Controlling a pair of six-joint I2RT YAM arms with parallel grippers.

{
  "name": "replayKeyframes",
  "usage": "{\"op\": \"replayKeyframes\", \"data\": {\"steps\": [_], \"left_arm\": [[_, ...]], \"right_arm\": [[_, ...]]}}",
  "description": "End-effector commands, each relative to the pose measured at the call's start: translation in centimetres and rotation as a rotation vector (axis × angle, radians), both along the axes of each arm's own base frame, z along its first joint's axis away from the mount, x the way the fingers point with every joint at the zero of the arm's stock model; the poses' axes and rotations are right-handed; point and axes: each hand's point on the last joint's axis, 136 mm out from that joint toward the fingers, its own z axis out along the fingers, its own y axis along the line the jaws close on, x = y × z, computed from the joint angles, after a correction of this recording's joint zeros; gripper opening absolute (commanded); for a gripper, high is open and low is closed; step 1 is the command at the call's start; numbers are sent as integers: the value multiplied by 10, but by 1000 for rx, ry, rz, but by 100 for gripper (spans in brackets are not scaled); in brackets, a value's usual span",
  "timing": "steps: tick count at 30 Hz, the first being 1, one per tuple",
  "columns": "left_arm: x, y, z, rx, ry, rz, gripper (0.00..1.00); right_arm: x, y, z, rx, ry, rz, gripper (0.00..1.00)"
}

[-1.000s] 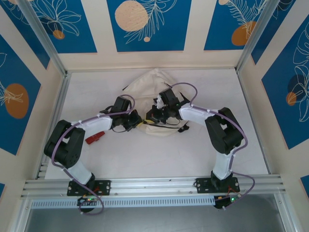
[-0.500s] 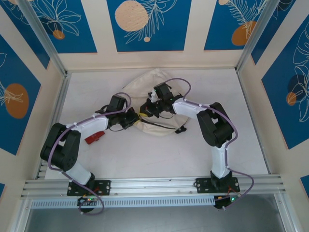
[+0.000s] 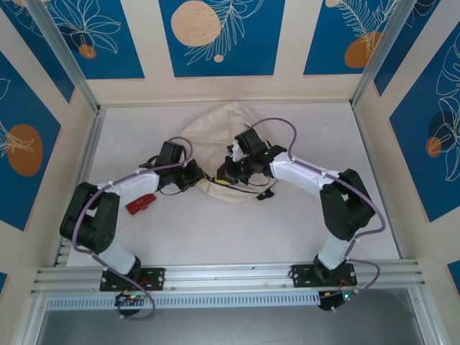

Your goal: Pack books, pencil case, and school supplies into a backpack

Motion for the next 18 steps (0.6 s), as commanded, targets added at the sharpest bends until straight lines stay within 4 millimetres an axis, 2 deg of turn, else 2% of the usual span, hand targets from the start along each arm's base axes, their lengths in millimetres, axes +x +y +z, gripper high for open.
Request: {"op": "replayKeyframes", "data": {"steps": [1,5,12,15,18], "left_arm": [[8,12,-9,41,3,13,0],[11,12,-9,48,0,7,0],[14,17,-10,57,-3,11,0],[14,16,-8,51,-9,4,0],[10,14,-5,31,-7,-4,0]], "right_arm": [[-30,-25,-13,-124,45,24,0],[-38,-43,-22,-212,47,-1,0],[-31,-65,-27,-331,-1,-48,0],[-27,-55,-20,-284,-24,-23,0],[-23,-34,-10,-184,-46,30,0]]}}
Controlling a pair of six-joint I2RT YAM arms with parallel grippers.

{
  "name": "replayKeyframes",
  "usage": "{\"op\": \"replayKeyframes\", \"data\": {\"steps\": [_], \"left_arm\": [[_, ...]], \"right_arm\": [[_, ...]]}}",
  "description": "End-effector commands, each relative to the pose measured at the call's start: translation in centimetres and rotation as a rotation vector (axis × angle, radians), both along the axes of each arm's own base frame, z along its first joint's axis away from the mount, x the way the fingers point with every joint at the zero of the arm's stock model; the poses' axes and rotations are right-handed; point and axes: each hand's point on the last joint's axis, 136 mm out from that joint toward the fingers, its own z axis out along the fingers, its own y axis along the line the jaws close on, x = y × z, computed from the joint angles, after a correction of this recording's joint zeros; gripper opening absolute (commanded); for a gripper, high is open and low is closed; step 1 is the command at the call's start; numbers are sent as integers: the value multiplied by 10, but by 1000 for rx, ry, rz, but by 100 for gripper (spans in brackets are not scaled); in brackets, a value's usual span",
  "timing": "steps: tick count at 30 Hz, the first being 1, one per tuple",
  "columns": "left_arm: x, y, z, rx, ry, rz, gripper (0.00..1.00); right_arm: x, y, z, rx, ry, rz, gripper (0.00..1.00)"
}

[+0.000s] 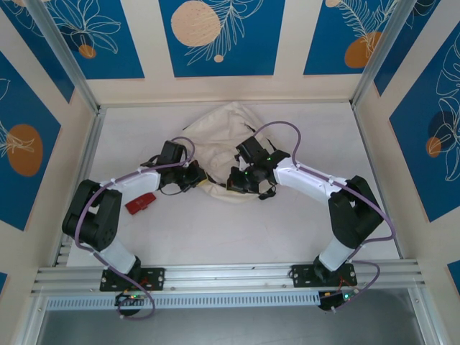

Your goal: Pack books, pencil case, and school supplies into a backpack

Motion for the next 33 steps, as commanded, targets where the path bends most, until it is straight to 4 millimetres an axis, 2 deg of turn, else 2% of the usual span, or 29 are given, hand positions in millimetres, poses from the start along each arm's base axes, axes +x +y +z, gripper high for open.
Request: {"op": "replayKeyframes", "data": {"steps": [1,2,6,10,14,20,24,28,33], "left_arm": [[12,20,-2,42,-20,54,0],[10,18,-1,26,-20,51,0],[0,6,7,-64,-6,24,15],[-16,-4,7,-100,24,-5,25],[-28,-10,1,-102,57,-27,28],[-40,-29,-2,-135,90,-70,28],[-53,-36,-11,-123,130,-87,21],[-63,-28,-21,-94,165,-62,11],[-70,-20,-21,-67,159,-47,8]], "right_arm": [[-6,10,17,65,3,72,0],[-4,17,20,95,3,92,0],[0,39,23,170,17,143,0],[4,43,20,176,28,143,0],[4,42,17,170,34,137,0],[4,36,5,127,53,113,0],[8,32,0,103,53,91,0],[13,26,-5,61,49,59,0],[17,16,-13,12,48,26,0]]}}
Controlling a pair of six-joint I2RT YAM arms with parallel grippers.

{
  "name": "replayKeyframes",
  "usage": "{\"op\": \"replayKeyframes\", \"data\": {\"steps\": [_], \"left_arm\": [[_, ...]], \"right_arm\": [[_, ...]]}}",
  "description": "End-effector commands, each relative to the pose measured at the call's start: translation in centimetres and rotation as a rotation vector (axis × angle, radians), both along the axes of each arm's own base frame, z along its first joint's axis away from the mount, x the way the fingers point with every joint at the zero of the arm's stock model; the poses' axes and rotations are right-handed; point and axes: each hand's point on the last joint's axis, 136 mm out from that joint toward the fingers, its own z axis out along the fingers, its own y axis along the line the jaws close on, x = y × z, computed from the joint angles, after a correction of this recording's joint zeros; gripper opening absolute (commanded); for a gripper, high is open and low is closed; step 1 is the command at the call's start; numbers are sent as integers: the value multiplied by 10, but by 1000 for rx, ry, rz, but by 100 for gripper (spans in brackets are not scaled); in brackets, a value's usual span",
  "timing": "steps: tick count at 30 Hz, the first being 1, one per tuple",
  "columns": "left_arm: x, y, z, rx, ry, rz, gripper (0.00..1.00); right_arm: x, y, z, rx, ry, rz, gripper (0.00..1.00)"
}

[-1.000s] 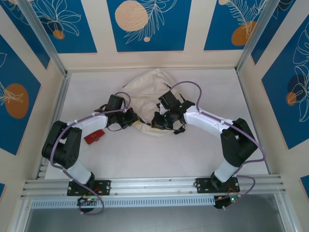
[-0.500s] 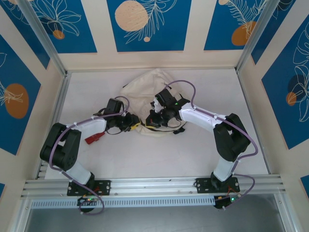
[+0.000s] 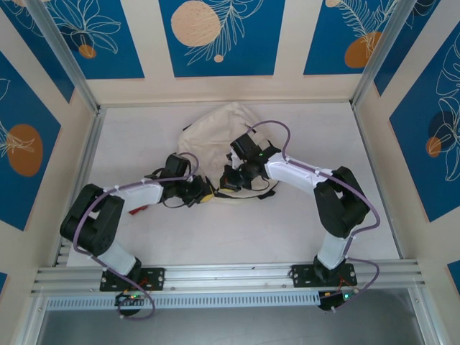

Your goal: Pack books, pencil case, and school supplies into a backpack

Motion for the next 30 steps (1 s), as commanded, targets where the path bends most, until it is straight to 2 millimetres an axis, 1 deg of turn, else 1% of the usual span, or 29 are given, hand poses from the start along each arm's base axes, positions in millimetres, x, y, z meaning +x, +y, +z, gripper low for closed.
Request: {"op": "replayKeyframes", "data": {"steps": [1,4,7,9,11,16,20,21,24,27,30], "left_arm": [[-13,6,-1,26,22,-1,7],[-17,9,-6,46,32,-5,3],[-21,12,-11,60,42,-10,0],[-21,13,-11,72,36,-17,0],[-20,14,-6,85,18,-34,2],[-17,17,2,119,-9,-68,13],[-5,20,16,105,-58,-45,21],[-1,20,21,101,-77,-36,24],[9,18,28,88,-110,-16,35],[19,14,27,72,-119,2,46],[28,10,19,69,-110,9,49]], "right_arm": [[7,-9,-1,-41,-3,-38,0],[6,-9,-1,-40,-3,-35,0],[3,-7,3,-15,-12,-19,0],[-2,-4,9,18,-22,10,0],[-9,1,15,54,-21,47,0],[-33,1,15,76,29,98,0],[-51,3,10,98,79,114,0],[-54,4,9,98,85,117,0],[-57,8,7,105,91,120,0],[-55,11,6,105,87,117,0],[-54,13,9,109,82,118,0]]}}
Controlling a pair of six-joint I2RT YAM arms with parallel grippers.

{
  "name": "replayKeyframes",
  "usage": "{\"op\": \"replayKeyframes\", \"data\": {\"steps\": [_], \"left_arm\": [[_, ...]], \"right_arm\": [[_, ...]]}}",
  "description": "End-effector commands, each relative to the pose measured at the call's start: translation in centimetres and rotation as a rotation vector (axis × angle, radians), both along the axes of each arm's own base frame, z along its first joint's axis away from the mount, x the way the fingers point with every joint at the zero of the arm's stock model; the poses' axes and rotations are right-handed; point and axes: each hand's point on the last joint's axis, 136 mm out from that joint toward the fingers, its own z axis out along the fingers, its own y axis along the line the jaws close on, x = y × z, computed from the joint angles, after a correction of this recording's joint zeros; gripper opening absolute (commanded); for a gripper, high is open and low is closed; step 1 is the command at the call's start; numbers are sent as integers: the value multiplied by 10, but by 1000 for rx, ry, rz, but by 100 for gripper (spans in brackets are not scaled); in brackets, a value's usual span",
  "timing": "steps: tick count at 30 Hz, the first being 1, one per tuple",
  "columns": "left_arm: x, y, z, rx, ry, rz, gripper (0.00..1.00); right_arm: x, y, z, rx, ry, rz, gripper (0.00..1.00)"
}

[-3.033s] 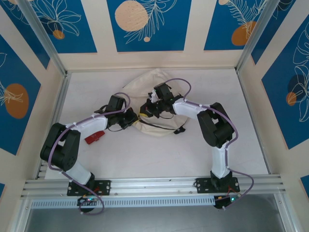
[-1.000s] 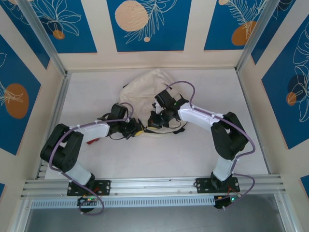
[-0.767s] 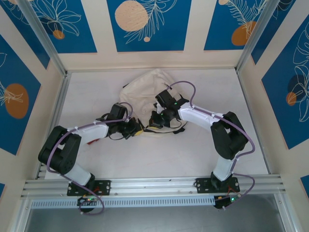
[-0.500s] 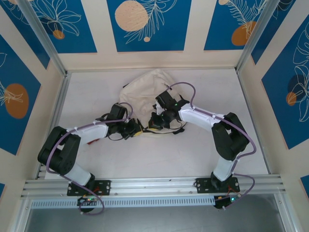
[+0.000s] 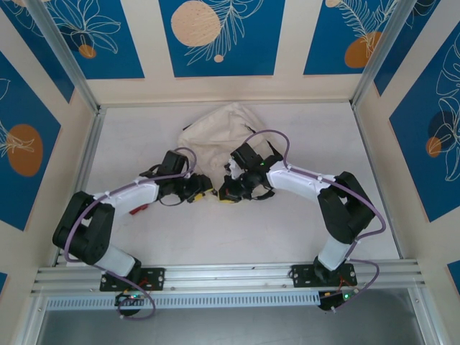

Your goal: Pack books, pencil case, and school supplies into a backpack

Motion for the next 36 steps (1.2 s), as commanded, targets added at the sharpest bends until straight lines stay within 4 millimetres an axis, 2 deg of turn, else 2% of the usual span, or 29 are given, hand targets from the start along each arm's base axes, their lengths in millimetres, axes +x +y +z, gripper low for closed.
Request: {"op": "replayKeyframes", "data": {"steps": [1,7,11,14,18,24,30,34,36], "left_arm": [[19,-3,-3,-5,-15,28,49],[42,-8,-10,-22,-22,82,45],[51,-9,-13,-20,-24,109,27],[56,-1,-16,16,-30,135,14],[60,11,-19,42,-32,165,5],[67,18,-15,44,-49,180,3],[74,25,-13,61,-63,198,2],[76,27,-14,63,-66,201,1],[78,27,-12,58,-73,198,1]], "right_arm": [[-9,5,11,36,22,20,0],[-10,2,13,18,22,20,0],[-11,-7,7,-43,31,13,0],[-11,-20,3,-123,17,-8,0],[-8,-46,4,-247,-26,-53,0],[-7,-73,5,-364,-53,-116,0],[-10,-87,8,-419,-66,-164,0],[-11,-88,8,-418,-67,-173,0],[-11,-78,10,-364,-74,-147,0]]}}
